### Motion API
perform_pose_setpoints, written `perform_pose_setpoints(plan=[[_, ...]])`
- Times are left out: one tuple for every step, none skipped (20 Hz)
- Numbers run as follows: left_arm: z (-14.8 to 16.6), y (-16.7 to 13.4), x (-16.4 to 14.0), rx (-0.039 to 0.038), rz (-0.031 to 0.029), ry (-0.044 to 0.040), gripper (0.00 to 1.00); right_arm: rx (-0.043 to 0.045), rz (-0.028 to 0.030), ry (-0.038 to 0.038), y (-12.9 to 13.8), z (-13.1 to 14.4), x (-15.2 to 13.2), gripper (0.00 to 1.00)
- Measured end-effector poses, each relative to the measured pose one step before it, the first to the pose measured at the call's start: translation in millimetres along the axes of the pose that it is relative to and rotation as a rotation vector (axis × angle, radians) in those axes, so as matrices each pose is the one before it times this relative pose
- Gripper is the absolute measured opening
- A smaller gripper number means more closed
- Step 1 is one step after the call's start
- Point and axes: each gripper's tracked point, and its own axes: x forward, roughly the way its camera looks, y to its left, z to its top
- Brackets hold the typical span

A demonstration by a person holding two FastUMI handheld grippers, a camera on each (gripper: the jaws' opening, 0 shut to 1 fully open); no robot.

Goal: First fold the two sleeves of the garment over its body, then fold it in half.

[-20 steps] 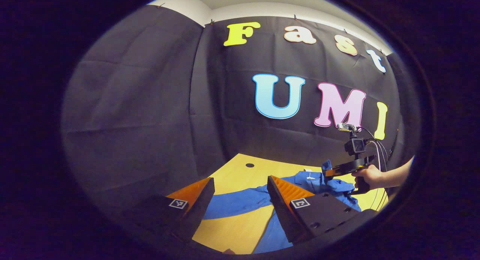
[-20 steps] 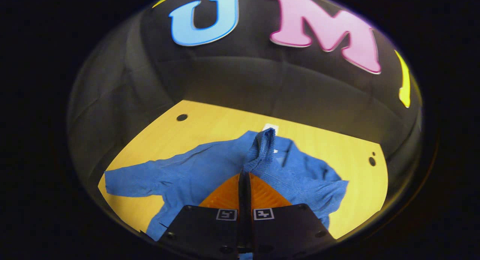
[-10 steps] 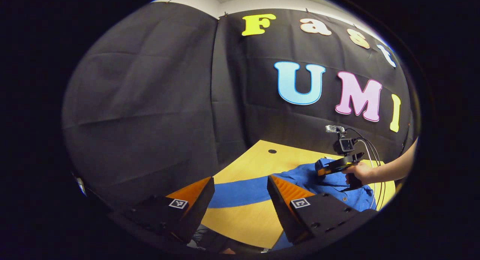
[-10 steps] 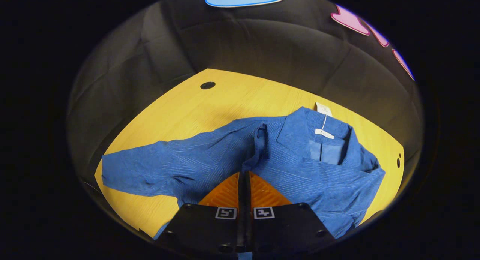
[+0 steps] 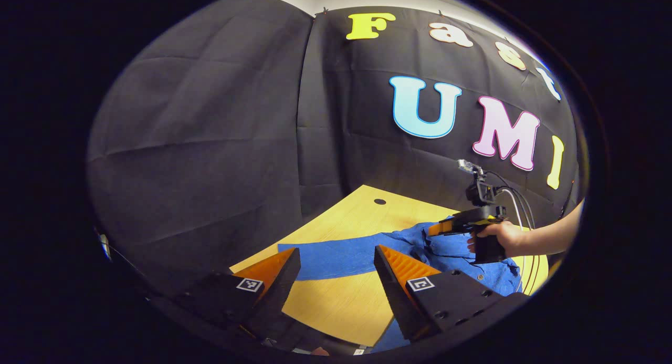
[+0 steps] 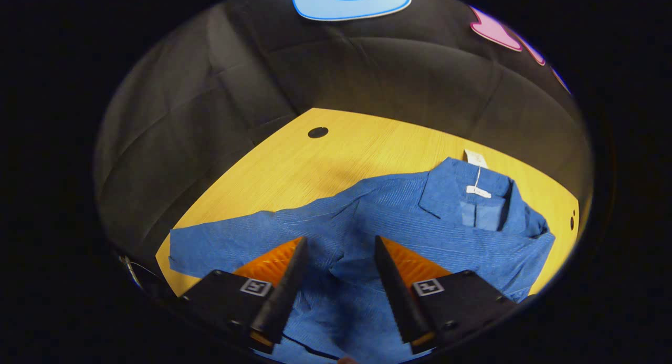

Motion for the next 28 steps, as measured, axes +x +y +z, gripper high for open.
perform_pose_setpoints(plan=[[-2.3, 4.24, 8.99, 0.00658, 0.01245, 0.00837, 0.82, -0.00801, -0.00461, -0.03524, -1.51, 6.45, -11.49, 0.83], [-3.29, 7.1, 11.71, 0.01289, 0.02139, 0.01432, 0.82, -0.00847, 0.00041, -0.03271, -0.7, 5.24, -11.06, 0.94], [-3.66, 6.29, 11.67, 0.01214, 0.01881, 0.01746, 0.82, -0.01275, 0.004, -0.02384, -1.87, 3.07, -12.21, 0.94], [-6.71, 5.74, 11.77, 0.00445, 0.01875, 0.03026, 0.82, -0.01578, 0.0048, -0.01424, -2.3, 1.85, -11.67, 0.95], [-10.33, 5.17, 11.2, -0.00459, 0.00795, 0.0426, 0.82, -0.01974, 0.00289, -0.01381, -2.47, 1.78, -11.57, 0.95], [-10.79, 3.54, 10.32, -0.01717, 0.00598, 0.05789, 0.8, -0.02287, -0.0015, -0.01615, -4.51, 3.93, -10.29, 0.95], [-2.43, -0.06, 15.51, -0.02076, 0.00647, 0.02767, 0.84, -0.01971, -0.00404, -0.01585, -4.75, 3.64, -8.95, 0.95], [-0.95, 1.84, 11.96, -0.02171, 0.00436, 0.01627, 0.84, -0.01478, 0.00064, -0.01245, -3.69, 3.01, -8.81, 0.95], [0.87, 3.32, 8.59, -0.01895, 0.00796, 0.01774, 0.84, -0.00817, -0.00046, -0.00802, -3.98, 1.74, -9.52, 0.94], [-4.46, 6.51, 2.51, -0.01224, 0.01333, 0.01742, 0.84, -0.00112, 0.00068, -0.00794, -4.14, 2.3, -8.18, 0.94], [-2.39, 8.08, 9.69, -0.00824, 0.01589, 0.0158, 0.84, 0.00382, -0.00113, -0.00743, -2.47, 2.15, -10.81, 0.94], [-3.56, 7.44, 14.64, -0.01068, 0.01312, 0.01713, 0.84, 0.00438, -0.00197, -0.00709, -3.91, 3.29, -9.56, 0.91], [-1.06, 3.24, 12.33, -0.01272, 0.01226, 0.01761, 0.85, 0.00303, -0.0028, -0.00709, -3.94, 2.28, -8.93, 0.95], [-3.92, 3.17, 10.02, -0.01346, 0.01394, 0.02612, 0.85, -0.00086, -0.00581, -0.00832, -4.95, 2.46, -8.38, 0.95], [-3.94, 4.15, 7.72, -0.01275, 0.01117, 0.0273, 0.84, -0.00707, -0.00589, -0.01142, -5.18, 2.06, -7.24, 0.94], [-4.47, 1.67, 7.55, -0.01188, 0.00711, 0.02764, 0.85, -0.01193, -0.00433, -0.00724, -5.31, 0.19, -6.01, 0.94], [-2.03, -0.77, 7.06, -0.00947, -0.00122, 0.02, 0.84, -0.0146, -0.00712, 0.00032, -4.97, -1.58, -7.53, 0.94], [-2.19, 0.45, 6.71, -0.00069, 0.0055, 0.01692, 0.82, -0.01192, -0.01792, 0.01143, -9.31, -5.05, -3.76, 0.94], [-0.78, 1.84, 4.26, 0.00749, 0.00843, 0.00925, 0.85, -0.00147, -0.01525, 0.01948, -8.5, -7.05, -4.4, 0.94], [-0.46, 1.11, 7.46, 0.00937, 0.00709, 0.00464, 0.85, 0.01312, -0.01043, 0.01322, -6.29, -4.21, -3.53, 0.94], [0.3, 0.03, 3.98, 0.00874, 0.00306, 0.00494, 0.84, 0.02208, -0.00983, 0.00091, -5.7, -2.08, -3.46, 0.95], [-2.27, -0.12, 5.37, 0.00671, 0.00348, 0.01123, 0.82, 0.01695, -0.01191, -0.00352, -6.64, 0.72, -2.95, 0.95], [-5.37, 1.23, 4.22, -0.00309, 0.01756, 0.02119, 0.85, 0.01364, -0.00959, -0.00216, -5.4, 0.04, -3.31, 0.95], [6.02, 2.96, 3.45, 0.03619, 0.01987, -0.03231, 0.85, 0.01072, -0.00747, -0.00334, -4.2, 0.01, -2.67, 0.95], [-1.85, 0.32, 2.92, 0.01853, 0.0049, 0.00652, 0.84, 0.00703, -0.0079, -0.00325, -4.33, -0.9, -3.21, 0.94], [1.28, -0.26, -8.0, 0.01039, -0.00323, -0.00637, 0.83, 0.0049, -0.00548, -0.00008, -3.22, 0.16, -2.46, 0.94], [1.51, 0.72, 0.69, -0.00206, -0.00134, 0.00882, 0.82, 0.0034, -0.00494, 0.0029, -2.01, -1.98, -2.13, 0.95], [0.54, -2.31, 1.48, -0.00191, -0.01373, 0.0015, 0.8, 0.00343, -0.00343, 0.00284, -2.01, -2.57, -2.4, 0.95]])
